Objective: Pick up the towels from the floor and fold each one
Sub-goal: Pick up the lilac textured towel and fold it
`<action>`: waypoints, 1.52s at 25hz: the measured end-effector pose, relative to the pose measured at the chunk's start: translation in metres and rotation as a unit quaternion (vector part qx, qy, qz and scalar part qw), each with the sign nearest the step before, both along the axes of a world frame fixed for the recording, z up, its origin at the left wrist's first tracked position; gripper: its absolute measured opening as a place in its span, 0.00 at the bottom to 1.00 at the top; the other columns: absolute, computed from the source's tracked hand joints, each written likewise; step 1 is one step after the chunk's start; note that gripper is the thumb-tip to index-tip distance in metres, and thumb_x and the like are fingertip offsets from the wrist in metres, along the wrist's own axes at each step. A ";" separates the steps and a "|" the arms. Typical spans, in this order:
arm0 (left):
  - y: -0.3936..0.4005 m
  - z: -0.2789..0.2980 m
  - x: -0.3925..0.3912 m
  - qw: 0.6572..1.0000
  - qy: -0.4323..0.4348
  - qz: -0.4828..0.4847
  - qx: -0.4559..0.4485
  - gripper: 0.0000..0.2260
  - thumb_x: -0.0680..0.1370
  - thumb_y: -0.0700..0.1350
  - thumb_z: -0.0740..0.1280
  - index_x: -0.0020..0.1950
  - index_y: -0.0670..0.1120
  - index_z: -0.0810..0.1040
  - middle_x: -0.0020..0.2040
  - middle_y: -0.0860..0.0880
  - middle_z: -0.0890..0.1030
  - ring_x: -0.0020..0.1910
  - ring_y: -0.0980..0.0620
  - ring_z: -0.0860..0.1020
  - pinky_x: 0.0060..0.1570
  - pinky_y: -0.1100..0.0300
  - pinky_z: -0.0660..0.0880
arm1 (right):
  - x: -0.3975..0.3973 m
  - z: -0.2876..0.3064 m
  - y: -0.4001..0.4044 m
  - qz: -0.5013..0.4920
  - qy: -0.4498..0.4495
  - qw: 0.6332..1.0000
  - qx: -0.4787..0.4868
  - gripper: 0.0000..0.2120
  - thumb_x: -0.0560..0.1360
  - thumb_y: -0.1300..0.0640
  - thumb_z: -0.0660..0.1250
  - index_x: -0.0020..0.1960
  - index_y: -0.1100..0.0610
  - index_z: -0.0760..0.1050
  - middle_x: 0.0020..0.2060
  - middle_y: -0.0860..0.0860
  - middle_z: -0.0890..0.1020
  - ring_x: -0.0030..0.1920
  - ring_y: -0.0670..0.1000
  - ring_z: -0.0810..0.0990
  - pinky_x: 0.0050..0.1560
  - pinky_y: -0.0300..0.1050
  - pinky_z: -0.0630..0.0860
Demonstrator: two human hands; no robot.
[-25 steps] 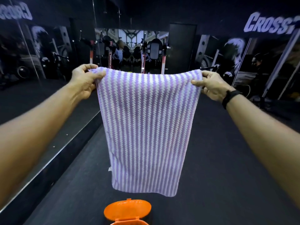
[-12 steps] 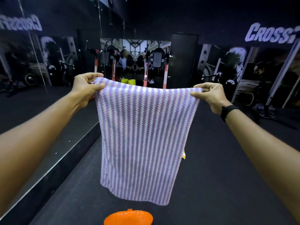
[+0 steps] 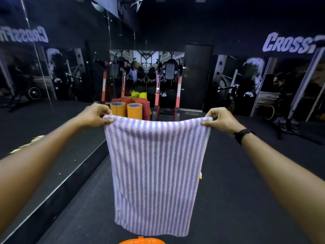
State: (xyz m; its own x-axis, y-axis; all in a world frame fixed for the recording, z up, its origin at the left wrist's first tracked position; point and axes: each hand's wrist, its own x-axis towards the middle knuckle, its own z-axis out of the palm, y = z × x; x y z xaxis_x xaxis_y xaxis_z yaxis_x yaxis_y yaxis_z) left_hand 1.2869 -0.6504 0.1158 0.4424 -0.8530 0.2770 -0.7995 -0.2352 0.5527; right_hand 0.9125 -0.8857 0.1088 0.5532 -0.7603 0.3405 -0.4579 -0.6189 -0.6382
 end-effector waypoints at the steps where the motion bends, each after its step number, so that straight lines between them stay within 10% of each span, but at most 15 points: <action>1: 0.000 0.001 0.000 0.997 0.016 -0.030 0.067 0.05 0.73 0.38 0.73 0.40 0.44 0.78 0.35 0.48 0.79 0.36 0.53 0.74 0.36 0.64 0.70 | -0.002 0.002 0.000 0.036 0.041 0.998 0.043 0.11 0.67 0.57 0.78 0.40 0.62 0.78 0.35 0.57 0.82 0.38 0.52 0.78 0.40 0.47 0.76; 3: -0.006 0.016 0.000 0.994 0.071 -0.080 0.029 0.07 0.73 0.35 0.71 0.39 0.46 0.78 0.36 0.47 0.78 0.36 0.51 0.74 0.32 0.68 0.72 | -0.006 0.023 0.005 0.093 0.031 0.992 0.084 0.11 0.66 0.56 0.77 0.40 0.61 0.77 0.32 0.54 0.81 0.36 0.51 0.77 0.36 0.43 0.76; 6: -0.012 0.049 -0.015 0.925 0.243 -0.091 -0.279 0.13 0.73 0.40 0.73 0.54 0.49 0.76 0.47 0.50 0.80 0.43 0.55 0.79 0.36 0.69 0.76 | -0.011 0.065 0.008 0.147 -0.208 0.957 0.139 0.20 0.63 0.50 0.76 0.51 0.58 0.76 0.41 0.48 0.84 0.42 0.47 0.82 0.42 0.44 0.82; 11: 0.007 -0.008 -0.033 0.937 0.324 -0.133 0.022 0.46 0.45 0.61 0.83 0.59 0.45 0.78 0.54 0.50 0.84 0.53 0.52 0.82 0.60 0.51 0.76 | 0.001 -0.006 0.018 0.181 -0.105 0.940 0.269 0.43 0.51 0.43 0.84 0.61 0.61 0.77 0.59 0.61 0.80 0.58 0.59 0.78 0.64 0.64 0.71; 15: 0.022 -0.011 -0.020 0.908 0.400 -0.095 0.078 0.42 0.48 0.58 0.84 0.57 0.40 0.80 0.52 0.42 0.84 0.49 0.50 0.83 0.48 0.57 0.79 | -0.008 -0.019 0.019 0.133 -0.142 0.920 0.342 0.39 0.48 0.42 0.84 0.53 0.61 0.80 0.48 0.57 0.85 0.46 0.51 0.84 0.47 0.45 0.82; 19: 0.014 0.003 -0.032 0.885 0.460 -0.073 0.001 0.28 0.53 0.53 0.82 0.49 0.46 0.84 0.45 0.45 0.85 0.35 0.55 0.82 0.32 0.62 0.79 | 0.003 -0.003 0.021 0.112 -0.175 0.881 0.425 0.09 0.76 0.55 0.67 0.50 0.60 0.80 0.38 0.53 0.86 0.36 0.47 0.84 0.36 0.40 0.81; 22: 0.018 0.008 -0.032 0.883 0.455 -0.098 -0.055 0.31 0.46 0.57 0.84 0.46 0.47 0.86 0.43 0.48 0.86 0.39 0.55 0.84 0.37 0.61 0.79 | -0.001 0.006 0.023 0.155 -0.187 0.874 0.421 0.11 0.69 0.49 0.72 0.45 0.56 0.84 0.41 0.52 0.86 0.39 0.47 0.85 0.39 0.41 0.81; 26: 0.024 -0.019 -0.033 0.930 0.365 -0.020 0.026 0.15 0.71 0.46 0.74 0.55 0.41 0.80 0.43 0.48 0.86 0.40 0.53 0.83 0.34 0.64 0.77 | -0.006 -0.013 0.025 0.174 -0.082 0.910 0.368 0.38 0.47 0.47 0.85 0.53 0.61 0.80 0.46 0.55 0.86 0.44 0.49 0.85 0.41 0.41 0.81; 34: 0.013 0.003 -0.034 0.862 0.471 -0.026 -0.186 0.05 0.73 0.38 0.71 0.48 0.43 0.80 0.42 0.49 0.85 0.33 0.56 0.83 0.34 0.62 0.81 | 0.011 0.009 0.023 0.138 -0.261 0.894 0.336 0.18 0.63 0.60 0.75 0.51 0.62 0.78 0.37 0.51 0.86 0.36 0.47 0.85 0.36 0.40 0.81; 38: 0.011 -0.001 -0.035 0.913 0.377 -0.032 -0.152 0.06 0.74 0.36 0.70 0.48 0.46 0.80 0.36 0.53 0.84 0.33 0.58 0.82 0.34 0.62 0.79 | 0.011 0.009 0.022 0.134 -0.200 0.921 0.307 0.12 0.73 0.66 0.69 0.56 0.60 0.78 0.44 0.51 0.86 0.44 0.50 0.85 0.43 0.43 0.82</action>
